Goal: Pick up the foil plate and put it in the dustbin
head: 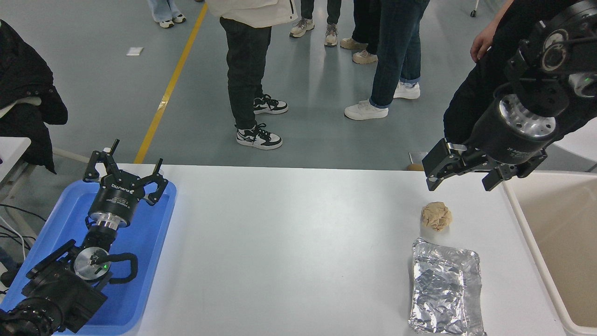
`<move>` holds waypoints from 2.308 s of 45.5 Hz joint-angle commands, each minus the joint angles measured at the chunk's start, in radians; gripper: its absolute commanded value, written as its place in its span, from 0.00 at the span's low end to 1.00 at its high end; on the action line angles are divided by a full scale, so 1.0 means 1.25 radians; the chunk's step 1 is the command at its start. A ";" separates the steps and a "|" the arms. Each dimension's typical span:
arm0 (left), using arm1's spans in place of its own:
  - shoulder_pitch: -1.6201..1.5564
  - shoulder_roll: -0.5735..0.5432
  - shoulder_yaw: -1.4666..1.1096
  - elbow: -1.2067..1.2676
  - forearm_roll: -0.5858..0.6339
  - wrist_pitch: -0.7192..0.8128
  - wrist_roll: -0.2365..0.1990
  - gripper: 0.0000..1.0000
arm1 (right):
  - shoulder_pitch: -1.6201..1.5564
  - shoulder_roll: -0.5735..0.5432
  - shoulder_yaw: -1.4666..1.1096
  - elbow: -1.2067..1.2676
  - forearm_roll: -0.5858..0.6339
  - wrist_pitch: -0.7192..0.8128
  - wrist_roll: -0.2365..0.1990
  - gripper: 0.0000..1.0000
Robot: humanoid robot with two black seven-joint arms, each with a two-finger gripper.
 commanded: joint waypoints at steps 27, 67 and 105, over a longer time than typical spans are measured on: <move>0.000 0.000 0.000 0.000 0.001 0.000 0.000 1.00 | -0.023 -0.046 -0.094 -0.046 -0.007 0.000 0.001 1.00; 0.000 0.000 0.000 0.000 0.001 0.000 0.000 1.00 | -0.349 -0.136 -0.097 -0.050 -0.213 -0.315 0.000 1.00; 0.000 0.000 0.000 0.000 0.001 0.000 0.000 1.00 | -0.669 -0.128 0.082 -0.052 -0.202 -0.545 0.000 1.00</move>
